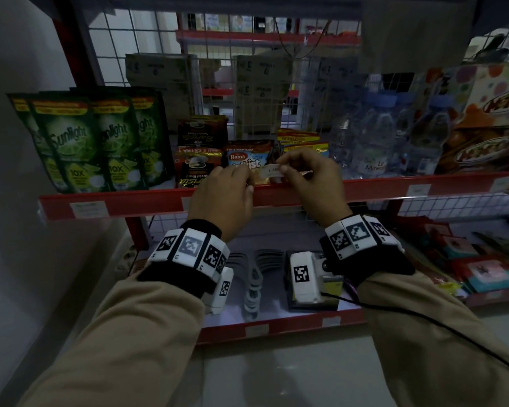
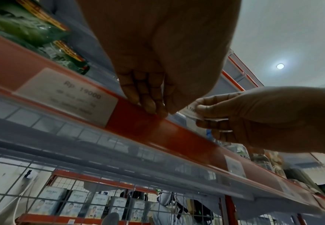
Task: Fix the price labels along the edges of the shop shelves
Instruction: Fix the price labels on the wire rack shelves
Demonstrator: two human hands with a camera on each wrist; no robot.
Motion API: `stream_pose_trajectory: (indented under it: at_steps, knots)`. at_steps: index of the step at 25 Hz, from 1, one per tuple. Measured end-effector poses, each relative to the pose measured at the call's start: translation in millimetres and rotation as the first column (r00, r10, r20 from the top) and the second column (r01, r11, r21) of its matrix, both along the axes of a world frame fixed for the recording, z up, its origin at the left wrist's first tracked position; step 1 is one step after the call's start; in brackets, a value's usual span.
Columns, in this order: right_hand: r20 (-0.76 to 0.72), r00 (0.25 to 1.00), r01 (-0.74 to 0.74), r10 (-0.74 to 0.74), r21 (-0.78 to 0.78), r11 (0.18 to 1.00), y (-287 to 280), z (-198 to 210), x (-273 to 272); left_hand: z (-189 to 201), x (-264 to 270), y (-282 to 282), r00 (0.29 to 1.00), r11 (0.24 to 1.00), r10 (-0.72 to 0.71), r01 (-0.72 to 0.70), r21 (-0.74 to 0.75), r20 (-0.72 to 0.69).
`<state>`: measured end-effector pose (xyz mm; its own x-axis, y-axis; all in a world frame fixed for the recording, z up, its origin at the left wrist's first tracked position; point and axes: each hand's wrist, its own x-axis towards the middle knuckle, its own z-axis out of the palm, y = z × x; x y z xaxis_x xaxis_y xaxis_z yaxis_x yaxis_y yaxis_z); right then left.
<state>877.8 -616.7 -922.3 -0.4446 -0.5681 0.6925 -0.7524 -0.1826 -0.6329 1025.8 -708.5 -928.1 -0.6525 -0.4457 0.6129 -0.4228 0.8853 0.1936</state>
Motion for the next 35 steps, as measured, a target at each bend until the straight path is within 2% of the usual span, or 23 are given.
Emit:
stream_pose_trajectory:
  at_steps: [6, 11, 15, 19, 24, 29, 35]
  knots:
    - [-0.100, 0.995, 0.000, 0.007, 0.069, 0.998, -11, -12, 7, -3, 2, 1, 0.989, 0.991, -0.051, 0.068, 0.119, -0.136]
    - [-0.101, 0.993, -0.044, 0.057, 0.126, 0.991, -10, -11, 4, -12, 0, -2, 0.987, 0.997, -0.076, 0.078, 0.007, -0.140]
    - [-0.073, 0.995, -0.063, 0.070, 0.098, 0.993, -9, -9, 3, -13, 2, -8, 0.973, 0.990, -0.137, 0.142, 0.015, -0.186]
    - [-0.132, 0.990, -0.044, 0.059, 0.120, 0.992, -9, -11, 6, -14, 0, -7, 0.991, 0.994, -0.086, 0.079, -0.075, -0.101]
    - [-0.312, 0.950, 0.080, -0.019, 0.184, 0.980, -2, -11, 5, -14, -1, -5, 1.000, 0.990, -0.006, 0.006, -0.143, 0.000]
    - [-0.409, 0.912, 0.126, 0.022, 0.332, 0.935, 4, -6, 5, -13, 1, -4, 0.999, 0.990, -0.036, 0.033, -0.139, -0.016]
    - [-0.418, 0.907, 0.127, 0.056, 0.398, 0.908, 7, -1, 5, -15, 3, -10, 0.998, 0.988, -0.058, 0.056, -0.145, -0.014]
